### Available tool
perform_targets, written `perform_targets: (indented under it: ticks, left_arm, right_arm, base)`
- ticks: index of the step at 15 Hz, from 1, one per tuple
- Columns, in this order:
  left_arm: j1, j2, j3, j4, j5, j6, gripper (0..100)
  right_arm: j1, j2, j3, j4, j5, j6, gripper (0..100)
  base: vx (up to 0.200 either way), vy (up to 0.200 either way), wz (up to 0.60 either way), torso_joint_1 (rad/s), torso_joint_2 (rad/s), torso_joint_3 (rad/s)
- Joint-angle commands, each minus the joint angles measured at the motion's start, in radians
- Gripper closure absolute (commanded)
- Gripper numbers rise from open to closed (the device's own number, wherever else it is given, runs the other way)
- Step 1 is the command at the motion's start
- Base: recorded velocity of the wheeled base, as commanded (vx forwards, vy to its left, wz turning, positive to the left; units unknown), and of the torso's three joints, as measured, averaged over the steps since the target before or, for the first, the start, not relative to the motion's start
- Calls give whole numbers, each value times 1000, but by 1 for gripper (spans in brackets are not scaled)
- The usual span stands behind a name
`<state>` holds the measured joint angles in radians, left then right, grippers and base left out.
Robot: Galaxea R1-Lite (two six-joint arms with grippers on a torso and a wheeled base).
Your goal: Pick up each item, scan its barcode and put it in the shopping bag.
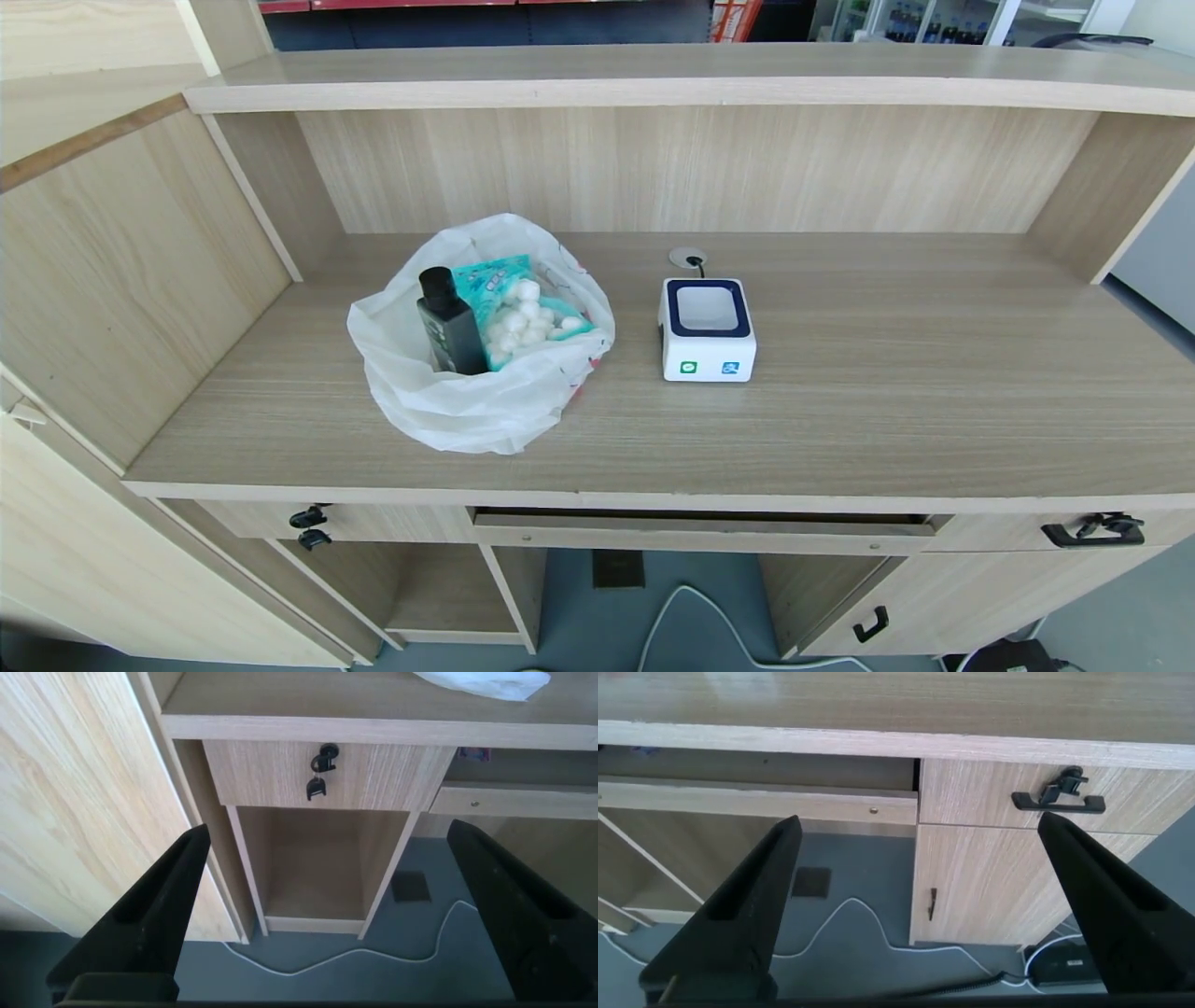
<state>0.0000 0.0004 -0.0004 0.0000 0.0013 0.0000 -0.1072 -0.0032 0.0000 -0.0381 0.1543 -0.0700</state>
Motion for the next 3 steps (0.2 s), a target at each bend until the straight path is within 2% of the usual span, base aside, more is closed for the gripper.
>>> perform_targets:
  ticks: [1, 3]
  left_arm:
    - [0, 0, 0, 0, 0, 0, 0]
    - [0, 0, 0, 0, 0, 0, 0]
  right_arm:
    - [0, 3, 0, 1, 1, -1, 0]
    - [0, 3, 0, 1, -4, 1, 0]
  base:
    - [0, 0, 0, 0, 0, 0]
    - [0, 0, 0, 0, 0, 0]
